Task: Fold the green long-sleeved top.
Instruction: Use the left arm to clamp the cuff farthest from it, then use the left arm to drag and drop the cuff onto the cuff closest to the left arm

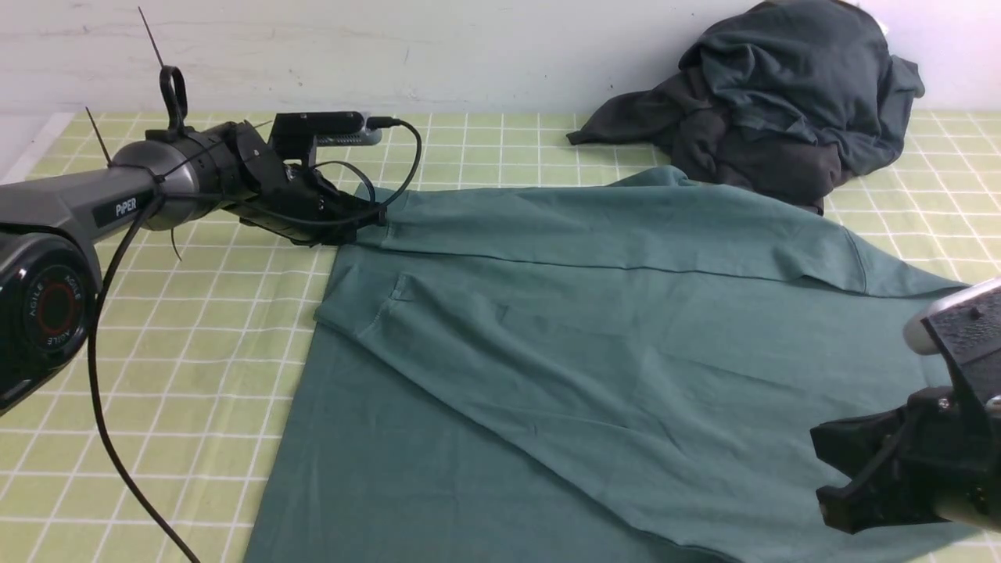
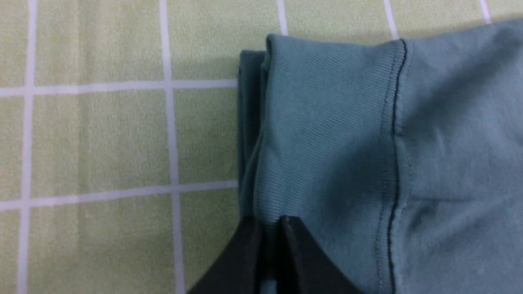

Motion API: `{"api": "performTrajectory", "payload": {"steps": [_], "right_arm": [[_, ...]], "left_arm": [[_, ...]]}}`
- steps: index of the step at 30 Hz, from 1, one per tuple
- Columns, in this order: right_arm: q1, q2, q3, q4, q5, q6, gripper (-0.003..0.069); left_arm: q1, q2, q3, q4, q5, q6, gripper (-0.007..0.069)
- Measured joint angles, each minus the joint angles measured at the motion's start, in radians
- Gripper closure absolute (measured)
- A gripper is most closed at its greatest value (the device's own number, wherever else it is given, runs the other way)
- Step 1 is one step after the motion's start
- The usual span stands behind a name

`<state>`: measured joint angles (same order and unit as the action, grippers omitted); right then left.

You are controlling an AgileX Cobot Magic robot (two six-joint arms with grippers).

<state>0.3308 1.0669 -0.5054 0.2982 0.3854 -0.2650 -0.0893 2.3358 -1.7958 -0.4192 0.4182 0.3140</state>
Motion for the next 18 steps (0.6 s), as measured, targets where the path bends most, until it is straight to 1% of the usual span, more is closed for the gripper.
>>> {"api": "performTrajectory", "payload": {"steps": [2, 8, 11, 12, 13, 15, 18], "right_arm": [[0.000, 0.000, 0.000, -0.002, 0.000, 0.000, 0.0665], [0.000, 0.000, 0.000, -0.022, 0.000, 0.000, 0.0665], [0.000, 0.000, 0.000, -0.057, 0.000, 0.000, 0.0665], [0.000, 0.000, 0.000, -0.057, 0.000, 0.000, 0.0665], [0.000, 0.000, 0.000, -0.072, 0.003, 0.000, 0.0665], [0.000, 0.000, 0.000, -0.085, 0.004, 0.000, 0.0665], [0.000, 0.000, 0.000, -0.103, 0.004, 0.000, 0.0665]], "left_arm": [[0.000, -0.003, 0.000, -0.007, 0.003, 0.002, 0.0608], [0.000, -0.046, 0.000, -0.009, 0.047, 0.008, 0.0608], [0.000, -0.120, 0.000, -0.008, 0.144, 0.042, 0.0608], [0.000, -0.120, 0.000, -0.008, 0.153, 0.044, 0.0608], [0.000, -0.154, 0.000, -0.008, 0.229, 0.054, 0.0608], [0.000, -0.195, 0.000, -0.007, 0.323, 0.059, 0.0608], [0.000, -0.255, -0.001, 0.017, 0.569, 0.058, 0.0608]]}}
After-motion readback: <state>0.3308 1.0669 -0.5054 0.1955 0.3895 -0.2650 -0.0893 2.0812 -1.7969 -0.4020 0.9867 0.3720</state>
